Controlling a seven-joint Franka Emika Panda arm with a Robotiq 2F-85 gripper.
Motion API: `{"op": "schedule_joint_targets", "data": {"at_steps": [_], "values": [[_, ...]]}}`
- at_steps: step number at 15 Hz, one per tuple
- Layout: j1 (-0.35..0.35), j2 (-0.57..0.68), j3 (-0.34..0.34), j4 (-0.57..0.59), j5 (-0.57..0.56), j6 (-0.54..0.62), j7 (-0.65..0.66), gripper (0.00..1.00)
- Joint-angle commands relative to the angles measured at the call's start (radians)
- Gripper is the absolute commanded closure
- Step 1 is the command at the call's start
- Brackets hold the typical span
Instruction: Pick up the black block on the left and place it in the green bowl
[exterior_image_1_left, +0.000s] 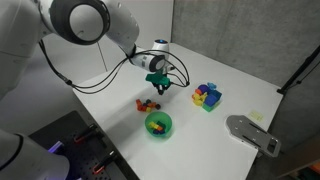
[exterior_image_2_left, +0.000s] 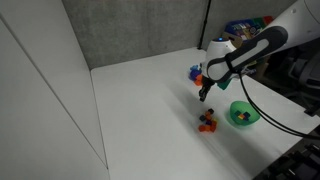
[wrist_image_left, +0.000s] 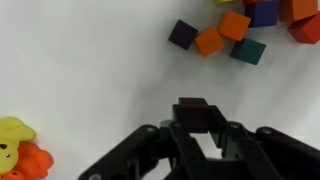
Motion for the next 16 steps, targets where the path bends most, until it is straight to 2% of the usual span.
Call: {"op": "schedule_joint_targets", "data": {"at_steps": [1, 5, 8, 12, 16], "values": [[-0.007, -0.103, -0.027, -0.08, -0.038, -0.059, 0.048, 0.91], [-0.034, -0.206, -0.056, -0.178, -0.038, -0.114, 0.046, 0.91], [-0.053, -0.301, -0.079, -0.292, -0.045, -0.126, 0.051, 0.91], [-0.075, -0.396, -0.108, -0.437, -0.065, -0.089, 0.069, 0.91], [-0.099, -0.414, -0.124, -0.534, -0.083, -0.017, 0.079, 0.91]]}}
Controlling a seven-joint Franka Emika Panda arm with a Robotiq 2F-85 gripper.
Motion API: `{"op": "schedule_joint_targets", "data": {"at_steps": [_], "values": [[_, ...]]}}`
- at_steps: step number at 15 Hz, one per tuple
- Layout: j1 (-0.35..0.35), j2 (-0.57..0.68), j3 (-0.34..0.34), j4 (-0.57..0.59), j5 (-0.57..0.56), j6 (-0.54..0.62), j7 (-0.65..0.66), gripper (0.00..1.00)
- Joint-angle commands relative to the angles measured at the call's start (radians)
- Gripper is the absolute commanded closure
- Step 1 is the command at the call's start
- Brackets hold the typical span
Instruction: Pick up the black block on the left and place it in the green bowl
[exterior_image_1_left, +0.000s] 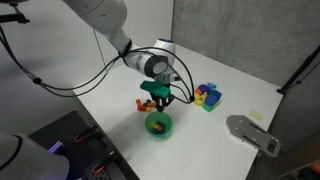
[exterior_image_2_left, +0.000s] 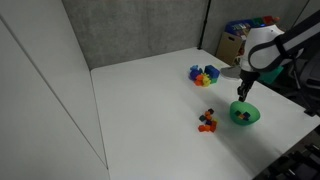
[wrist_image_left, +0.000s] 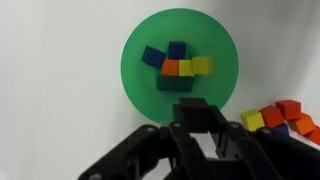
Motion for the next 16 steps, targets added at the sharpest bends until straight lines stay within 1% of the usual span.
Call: {"op": "schedule_joint_targets", "data": {"at_steps": [1, 5, 6, 7, 9, 11, 13, 16], "values": [[-0.022, -0.027, -0.009, -0.099, -0.044, 0.091, 0.038, 0.91], [-0.035, 0.007, -0.011, -0.129, -0.046, 0.157, 0.03, 0.9], [-0.035, 0.012, -0.011, -0.133, -0.046, 0.164, 0.029, 0.63], [-0.033, 0.016, -0.012, -0.136, -0.048, 0.168, 0.031, 0.45], [-0.033, 0.019, -0.01, -0.135, -0.046, 0.16, 0.028, 0.32], [-0.036, 0.005, -0.005, -0.13, -0.037, 0.135, 0.023, 0.14], [-0.035, -0.028, -0.003, -0.123, -0.033, 0.103, 0.023, 0.01], [-0.031, -0.088, 0.003, -0.111, -0.025, 0.044, 0.027, 0.0]]}}
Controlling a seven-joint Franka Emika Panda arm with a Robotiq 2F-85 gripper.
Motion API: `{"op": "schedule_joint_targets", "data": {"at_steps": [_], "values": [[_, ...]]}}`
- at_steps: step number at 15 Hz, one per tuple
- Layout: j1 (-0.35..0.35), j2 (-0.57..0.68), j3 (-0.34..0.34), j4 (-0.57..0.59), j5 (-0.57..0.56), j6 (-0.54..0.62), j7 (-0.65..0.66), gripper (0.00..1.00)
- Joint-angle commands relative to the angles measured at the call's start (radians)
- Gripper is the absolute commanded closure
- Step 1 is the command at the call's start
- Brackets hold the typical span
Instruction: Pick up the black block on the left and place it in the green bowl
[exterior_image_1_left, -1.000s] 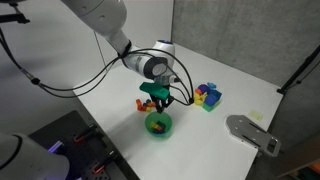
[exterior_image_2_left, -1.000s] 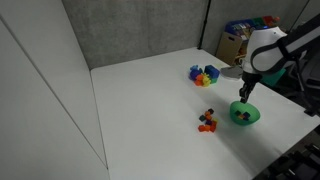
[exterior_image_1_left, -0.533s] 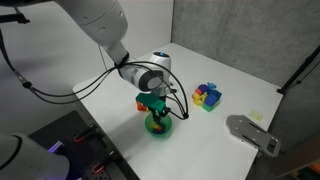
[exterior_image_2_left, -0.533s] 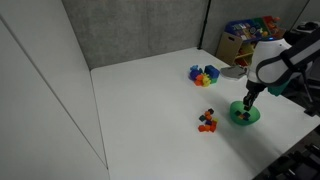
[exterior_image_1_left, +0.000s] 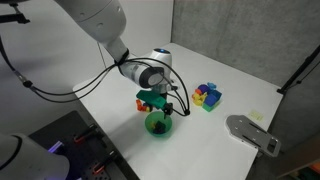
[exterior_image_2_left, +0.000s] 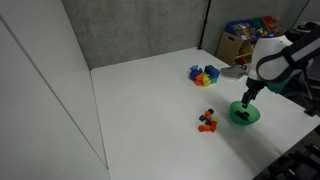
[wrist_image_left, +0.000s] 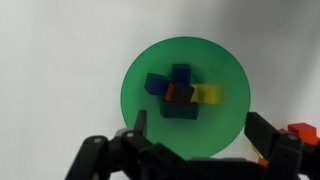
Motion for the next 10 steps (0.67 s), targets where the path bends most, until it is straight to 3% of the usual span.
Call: {"op": "schedule_joint_targets", "data": {"at_steps": [1, 10], "values": [[-0.005, -0.104, 0.02, 0.009, -0.003, -0.104, 0.023, 0.0], [0.004, -0.374, 0.059, -0.001, 0.056, -0.369, 0.048, 0.0]]}}
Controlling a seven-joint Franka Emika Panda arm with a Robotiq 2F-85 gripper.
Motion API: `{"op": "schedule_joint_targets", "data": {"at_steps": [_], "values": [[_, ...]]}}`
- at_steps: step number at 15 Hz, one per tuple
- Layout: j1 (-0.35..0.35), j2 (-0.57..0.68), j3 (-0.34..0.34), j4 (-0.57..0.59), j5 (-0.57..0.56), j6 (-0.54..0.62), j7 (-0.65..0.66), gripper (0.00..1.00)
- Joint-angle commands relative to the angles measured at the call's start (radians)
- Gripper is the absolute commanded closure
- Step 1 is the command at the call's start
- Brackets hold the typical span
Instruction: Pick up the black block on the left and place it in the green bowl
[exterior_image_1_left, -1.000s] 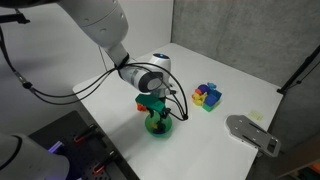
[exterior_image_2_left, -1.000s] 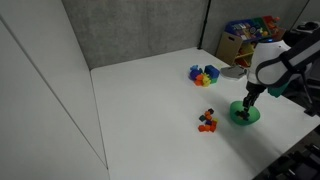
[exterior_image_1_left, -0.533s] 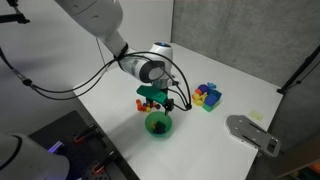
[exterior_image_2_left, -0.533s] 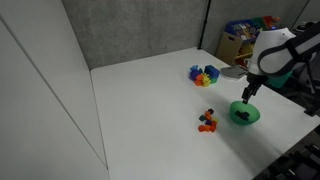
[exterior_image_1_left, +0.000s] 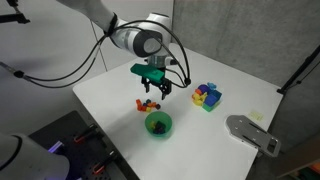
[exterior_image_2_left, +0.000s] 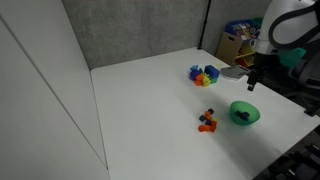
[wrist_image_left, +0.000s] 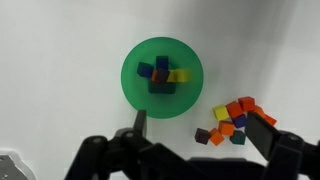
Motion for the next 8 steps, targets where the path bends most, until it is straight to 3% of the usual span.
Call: {"op": "schedule_joint_targets", "data": {"at_steps": [1, 8], "values": [[0.002, -0.144, 0.011, -0.02, 0.034, -0.111, 0.048, 0.0], [0.011, -0.361, 0.022, -0.025, 0.045, -0.283, 0.172, 0.0]]}}
